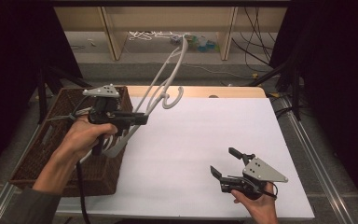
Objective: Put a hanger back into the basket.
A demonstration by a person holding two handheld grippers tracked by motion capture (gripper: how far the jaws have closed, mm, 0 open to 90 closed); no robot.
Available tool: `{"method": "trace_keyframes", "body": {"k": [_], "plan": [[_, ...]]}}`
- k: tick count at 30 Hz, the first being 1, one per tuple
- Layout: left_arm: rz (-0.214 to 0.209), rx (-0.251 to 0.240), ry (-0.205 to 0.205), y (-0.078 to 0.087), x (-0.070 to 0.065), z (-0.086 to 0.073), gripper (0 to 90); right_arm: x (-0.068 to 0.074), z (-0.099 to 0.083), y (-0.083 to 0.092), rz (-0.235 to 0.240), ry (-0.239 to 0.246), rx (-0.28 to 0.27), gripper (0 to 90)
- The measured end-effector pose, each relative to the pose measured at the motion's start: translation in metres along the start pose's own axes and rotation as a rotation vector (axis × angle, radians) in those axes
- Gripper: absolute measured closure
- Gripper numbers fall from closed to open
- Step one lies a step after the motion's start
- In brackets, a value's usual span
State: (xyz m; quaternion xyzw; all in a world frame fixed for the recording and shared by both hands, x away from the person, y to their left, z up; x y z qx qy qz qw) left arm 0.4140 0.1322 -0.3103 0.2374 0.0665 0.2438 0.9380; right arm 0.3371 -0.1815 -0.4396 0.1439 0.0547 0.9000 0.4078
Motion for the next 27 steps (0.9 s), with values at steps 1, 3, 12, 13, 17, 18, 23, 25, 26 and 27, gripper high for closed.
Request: {"method": "trace_keyframes", "body": {"k": [1,3,12,13,17,18,23,25,26,27], "plan": [[0.002,0.001,0.008,0.003,0.001,-0.002,81.7,0.000,0.000,-0.001,-0.001,0.002,-0.008,15.8],[0.010,0.006,0.009,0.008,0.004,-0.005,81.7,0.000,0.000,-0.002,-0.005,-0.002,-0.014,15.8],[0.059,0.018,0.032,0.036,0.022,-0.028,81.7,-0.002,0.001,-0.002,0.000,0.017,-0.017,15.8],[0.071,0.020,0.025,0.039,0.026,-0.032,81.7,-0.002,0.000,-0.002,-0.004,0.019,-0.013,15.8],[0.111,0.026,0.042,0.050,0.037,-0.047,81.7,-0.001,0.000,-0.003,0.000,0.023,-0.014,15.8],[0.116,0.029,0.044,0.052,0.040,-0.052,81.7,0.000,-0.001,-0.003,-0.005,0.004,-0.005,15.8],[0.139,0.035,0.063,0.063,0.051,-0.072,81.7,0.000,-0.002,-0.003,-0.003,-0.002,0.001,15.8],[0.141,0.044,0.067,0.069,0.054,-0.080,81.7,0.000,-0.002,-0.004,0.004,-0.010,-0.001,15.8],[0.137,0.044,0.068,0.072,0.055,-0.083,81.7,0.000,-0.002,-0.004,0.004,-0.009,-0.002,15.8],[0.142,0.045,0.066,0.074,0.056,-0.085,81.7,0.000,-0.002,-0.004,0.005,-0.007,-0.002,15.8]]}}
Point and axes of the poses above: each handheld gripper's, and its own axes: y roughly backward along the jaws, z roughly out of its top, x roughly to its left, the point moved 6 cm from there along -y, roughly forward along the jaws, and after that the axes turned 15 degrees about -y, right-handed, at the moved point
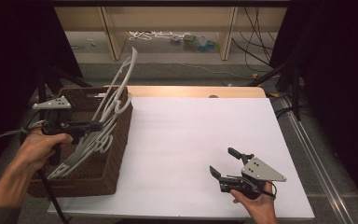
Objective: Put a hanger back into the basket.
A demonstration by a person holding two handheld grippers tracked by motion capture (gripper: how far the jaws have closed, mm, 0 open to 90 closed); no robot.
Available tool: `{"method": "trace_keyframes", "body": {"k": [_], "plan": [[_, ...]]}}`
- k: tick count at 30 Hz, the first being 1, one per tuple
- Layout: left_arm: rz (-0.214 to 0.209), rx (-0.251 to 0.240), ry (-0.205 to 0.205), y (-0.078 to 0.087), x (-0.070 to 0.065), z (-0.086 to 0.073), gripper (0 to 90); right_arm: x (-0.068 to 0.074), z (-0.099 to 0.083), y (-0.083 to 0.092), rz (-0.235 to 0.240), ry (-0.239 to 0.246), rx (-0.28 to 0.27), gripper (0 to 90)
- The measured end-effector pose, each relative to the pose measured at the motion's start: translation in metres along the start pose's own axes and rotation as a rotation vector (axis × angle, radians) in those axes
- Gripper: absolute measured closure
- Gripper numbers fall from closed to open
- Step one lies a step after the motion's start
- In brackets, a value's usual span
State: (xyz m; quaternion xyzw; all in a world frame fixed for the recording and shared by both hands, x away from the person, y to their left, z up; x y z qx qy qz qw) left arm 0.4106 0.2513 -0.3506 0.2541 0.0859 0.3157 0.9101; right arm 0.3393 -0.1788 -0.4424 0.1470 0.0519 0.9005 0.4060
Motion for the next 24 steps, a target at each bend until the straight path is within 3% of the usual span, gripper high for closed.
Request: {"method": "trace_keyframes", "body": {"k": [2,10,11,13,15,17,18,20,24], "plan": [[0.000,0.010,-0.001,0.004,0.003,-0.008,81.7,-0.002,0.001,0.000,-0.015,0.030,-0.012,15.8],[0.018,0.045,0.022,0.019,0.013,-0.038,81.7,-0.002,0.001,0.000,-0.018,0.031,-0.012,15.8],[0.016,0.050,0.028,0.020,0.013,-0.040,81.7,-0.001,-0.001,0.001,-0.019,0.018,0.014,15.8],[0.017,0.063,0.008,0.023,0.014,-0.048,81.7,-0.002,0.001,-0.002,-0.005,0.030,-0.025,15.8],[0.013,0.066,0.011,0.025,0.014,-0.053,81.7,-0.001,-0.001,0.000,-0.014,0.013,0.013,15.8],[0.010,0.078,0.012,0.027,0.015,-0.059,81.7,-0.002,0.000,-0.002,-0.007,0.029,-0.016,15.8],[0.017,0.076,0.017,0.027,0.015,-0.060,81.7,0.000,-0.002,0.000,-0.013,0.007,0.021,15.8],[0.015,0.077,0.024,0.028,0.016,-0.065,81.7,-0.002,-0.001,-0.002,-0.016,0.030,0.002,15.8],[0.019,0.094,0.021,0.030,0.018,-0.073,81.7,-0.001,-0.001,-0.002,-0.009,0.030,0.000,15.8]]}}
Point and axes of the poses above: each handheld gripper's, and its own axes: y roughly backward along the jaws, z roughly out of its top, x roughly to its left, the point moved 6 cm from there along -y, roughly forward along the jaws, and after that the axes turned 15 degrees about -y, right-handed, at the moved point
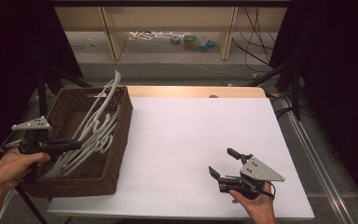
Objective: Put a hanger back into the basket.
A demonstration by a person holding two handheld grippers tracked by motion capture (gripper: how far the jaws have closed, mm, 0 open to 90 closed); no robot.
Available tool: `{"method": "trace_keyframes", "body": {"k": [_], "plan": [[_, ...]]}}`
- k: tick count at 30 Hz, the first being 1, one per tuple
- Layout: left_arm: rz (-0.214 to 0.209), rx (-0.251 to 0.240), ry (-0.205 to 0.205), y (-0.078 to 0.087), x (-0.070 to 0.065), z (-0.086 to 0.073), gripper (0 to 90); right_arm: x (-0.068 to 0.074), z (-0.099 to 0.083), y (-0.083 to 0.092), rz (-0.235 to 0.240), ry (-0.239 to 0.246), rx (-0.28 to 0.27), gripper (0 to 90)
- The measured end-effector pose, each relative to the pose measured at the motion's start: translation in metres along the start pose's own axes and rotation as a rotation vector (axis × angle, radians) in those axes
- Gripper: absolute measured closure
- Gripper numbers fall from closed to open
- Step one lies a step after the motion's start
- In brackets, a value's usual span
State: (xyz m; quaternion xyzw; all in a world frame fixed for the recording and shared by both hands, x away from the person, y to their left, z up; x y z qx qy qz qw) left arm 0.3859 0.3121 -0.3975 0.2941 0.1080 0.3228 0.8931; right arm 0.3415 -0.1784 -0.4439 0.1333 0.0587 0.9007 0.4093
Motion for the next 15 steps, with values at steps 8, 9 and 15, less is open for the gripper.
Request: {"method": "trace_keyframes", "body": {"k": [8,9,15], "plan": [[-0.004,0.038,-0.006,-0.004,0.003,-0.008,81.7,0.000,0.000,0.000,-0.006,-0.001,0.006,15.8],[-0.005,0.044,-0.007,-0.005,0.003,-0.009,81.6,0.000,0.000,0.000,-0.007,-0.001,0.003,15.8],[-0.028,0.074,-0.025,-0.006,0.006,-0.018,81.7,-0.001,0.000,0.000,-0.006,0.000,0.005,15.8]]}}
Point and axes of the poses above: each handheld gripper's, and its own axes: y roughly backward along the jaws, z roughly out of its top, x roughly to its left, the point moved 6 cm from there along -y, roughly forward along the jaws, and after that the axes turned 15 degrees about -y, right-handed, at the moved point
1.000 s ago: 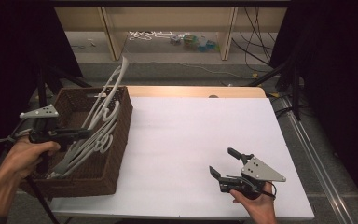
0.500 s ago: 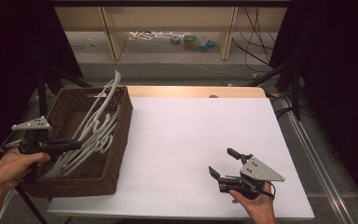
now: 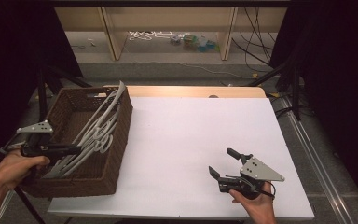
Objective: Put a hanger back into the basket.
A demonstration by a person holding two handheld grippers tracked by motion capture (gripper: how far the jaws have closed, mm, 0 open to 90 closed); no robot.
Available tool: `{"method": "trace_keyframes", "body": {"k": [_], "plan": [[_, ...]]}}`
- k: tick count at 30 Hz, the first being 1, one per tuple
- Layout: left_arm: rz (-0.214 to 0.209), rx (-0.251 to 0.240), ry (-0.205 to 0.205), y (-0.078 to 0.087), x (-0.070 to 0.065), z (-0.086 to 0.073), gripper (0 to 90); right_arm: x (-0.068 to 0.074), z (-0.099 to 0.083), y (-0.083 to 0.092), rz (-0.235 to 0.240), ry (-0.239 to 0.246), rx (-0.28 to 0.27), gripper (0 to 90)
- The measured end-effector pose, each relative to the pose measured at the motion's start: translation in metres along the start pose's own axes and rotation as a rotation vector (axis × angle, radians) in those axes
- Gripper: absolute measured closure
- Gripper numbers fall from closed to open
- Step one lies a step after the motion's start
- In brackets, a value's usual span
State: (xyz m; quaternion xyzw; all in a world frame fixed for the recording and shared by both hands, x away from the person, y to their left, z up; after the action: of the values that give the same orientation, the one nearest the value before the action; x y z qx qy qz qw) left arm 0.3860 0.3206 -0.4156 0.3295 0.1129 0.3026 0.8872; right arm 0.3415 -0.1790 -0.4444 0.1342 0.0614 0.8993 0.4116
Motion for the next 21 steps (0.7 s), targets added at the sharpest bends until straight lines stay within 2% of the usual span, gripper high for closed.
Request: {"method": "trace_keyframes", "body": {"k": [4,8,11,17,21], "plan": [[-0.001,0.011,0.036,0.001,0.005,-0.008,81.7,0.000,0.000,0.000,0.000,-0.001,-0.001,15.8],[-0.006,0.008,0.038,-0.001,0.008,-0.008,81.6,0.000,0.000,0.000,-0.001,0.002,0.003,15.8],[-0.015,0.046,0.040,-0.004,0.011,-0.011,81.6,0.000,0.000,0.000,-0.001,0.003,0.003,15.8],[-0.013,0.057,0.057,-0.008,0.012,-0.016,81.4,0.000,0.000,0.000,0.001,0.000,0.000,15.9],[-0.011,0.089,0.061,-0.010,0.014,-0.021,81.3,0.000,0.000,0.000,-0.002,0.001,0.008,15.8]]}}
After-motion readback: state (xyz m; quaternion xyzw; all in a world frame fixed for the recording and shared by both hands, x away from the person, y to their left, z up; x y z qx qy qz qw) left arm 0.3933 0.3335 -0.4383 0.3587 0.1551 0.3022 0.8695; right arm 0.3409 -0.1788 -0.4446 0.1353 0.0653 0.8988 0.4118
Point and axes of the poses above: each handheld gripper's, and its own axes: y roughly backward along the jaws, z roughly out of its top, x roughly to its left, the point moved 6 cm from there along -y, roughly forward along the jaws, and after that the axes turned 15 degrees about -y, right-handed, at the moved point
